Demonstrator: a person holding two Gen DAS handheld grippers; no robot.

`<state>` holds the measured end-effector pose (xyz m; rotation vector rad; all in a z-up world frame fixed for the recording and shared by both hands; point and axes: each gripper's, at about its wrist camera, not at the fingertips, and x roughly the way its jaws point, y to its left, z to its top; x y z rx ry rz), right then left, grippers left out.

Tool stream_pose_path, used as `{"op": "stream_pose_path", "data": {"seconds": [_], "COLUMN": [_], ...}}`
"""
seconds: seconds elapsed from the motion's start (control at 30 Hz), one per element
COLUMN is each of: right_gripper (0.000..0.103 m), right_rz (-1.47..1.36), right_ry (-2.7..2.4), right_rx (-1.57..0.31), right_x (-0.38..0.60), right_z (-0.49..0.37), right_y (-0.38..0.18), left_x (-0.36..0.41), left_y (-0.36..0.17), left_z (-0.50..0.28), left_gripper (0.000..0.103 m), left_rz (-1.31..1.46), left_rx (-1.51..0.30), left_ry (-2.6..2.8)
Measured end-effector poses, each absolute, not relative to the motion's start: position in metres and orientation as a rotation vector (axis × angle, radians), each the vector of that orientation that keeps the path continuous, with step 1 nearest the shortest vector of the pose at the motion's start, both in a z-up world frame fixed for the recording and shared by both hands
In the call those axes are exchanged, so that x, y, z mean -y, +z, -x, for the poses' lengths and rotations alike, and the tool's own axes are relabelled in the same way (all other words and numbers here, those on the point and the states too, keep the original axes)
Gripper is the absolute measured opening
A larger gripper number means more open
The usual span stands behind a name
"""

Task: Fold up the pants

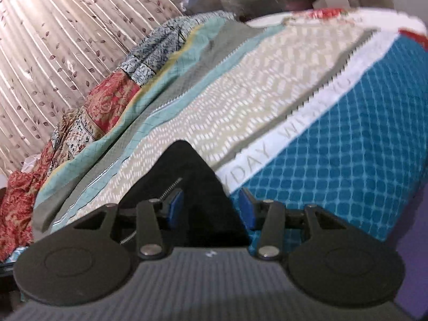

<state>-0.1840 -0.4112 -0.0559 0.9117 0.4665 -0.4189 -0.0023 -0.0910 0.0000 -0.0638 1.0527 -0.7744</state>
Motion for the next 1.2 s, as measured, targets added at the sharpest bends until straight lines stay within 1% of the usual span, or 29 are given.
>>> {"op": "stream_pose_path", "data": {"seconds": [0.03, 0.1, 0.17, 0.2, 0.23, 0.27, 0.3, 0.37, 0.4, 0.5, 0.6, 0.67, 0.83, 0.9, 1.03, 1.2], "right_gripper": [0.05, 0.055, 0.056, 0.042, 0.021, 0.015, 0.015, 0.015, 0.015, 0.015, 0.015, 0.015, 0.015, 0.015, 0.015, 0.016], "right_rz": [-0.922, -0.937, -0.97, -0.979, -0.976, -0.988, -0.991, -0.985, -0.974, -0.922, -0.825, -0.75, -0.608, -0.583, -0.545, -0.574], "right_ry": [-0.419, -0.431, -0.427, -0.425, -0.395, -0.349, -0.34, -0.28, -0.249, -0.113, 0.043, 0.153, 0.353, 0.407, 0.437, 0.439], "right_rx": [-0.474, -0.493, -0.509, -0.513, -0.527, -0.542, -0.521, -0.465, -0.441, -0.387, -0.394, -0.435, -0.571, -0.639, -0.807, -0.794], "right_x": [0.412, 0.412, 0.409, 0.406, 0.404, 0.402, 0.4, 0.394, 0.39, 0.368, 0.324, 0.284, 0.193, 0.164, 0.129, 0.143], "right_z": [0.182, 0.18, 0.185, 0.186, 0.184, 0.186, 0.188, 0.191, 0.191, 0.182, 0.16, 0.142, 0.106, 0.094, 0.082, 0.085], "right_y": [-0.06, -0.067, -0.073, -0.074, -0.071, -0.066, -0.059, -0.038, -0.026, 0.014, 0.046, 0.058, 0.052, 0.038, -0.008, -0.001], "left_x": [0.105, 0.119, 0.124, 0.123, 0.122, 0.12, 0.114, 0.091, 0.079, 0.033, -0.015, -0.038, -0.083, -0.094, -0.107, -0.095], "left_y": [-0.011, -0.027, -0.029, -0.027, -0.021, -0.017, -0.01, 0.01, 0.02, 0.051, 0.066, 0.068, 0.045, 0.029, 0.005, -0.004], "left_z": [0.0, 0.002, 0.007, 0.007, 0.006, 0.005, 0.003, -0.001, -0.003, -0.009, -0.012, -0.016, -0.013, -0.012, -0.01, -0.008], "left_gripper": [0.03, 0.032, 0.032, 0.032, 0.032, 0.032, 0.032, 0.037, 0.041, 0.044, 0.049, 0.049, 0.049, 0.049, 0.049, 0.049], "left_rz": [0.01, -0.074, -0.124, -0.137, -0.14, -0.133, -0.109, -0.004, 0.052, 0.213, 0.344, 0.388, 0.432, 0.447, 0.459, 0.441], "left_rx": [-1.065, -1.063, -1.039, -1.045, -1.058, -1.073, -1.088, -1.101, -1.087, -1.008, -0.951, -0.94, -0.983, -1.013, -1.072, -1.095], "left_ry": [-0.753, -0.738, -0.736, -0.732, -0.728, -0.721, -0.717, -0.728, -0.735, -0.716, -0.67, -0.635, -0.541, -0.506, -0.462, -0.503]}}
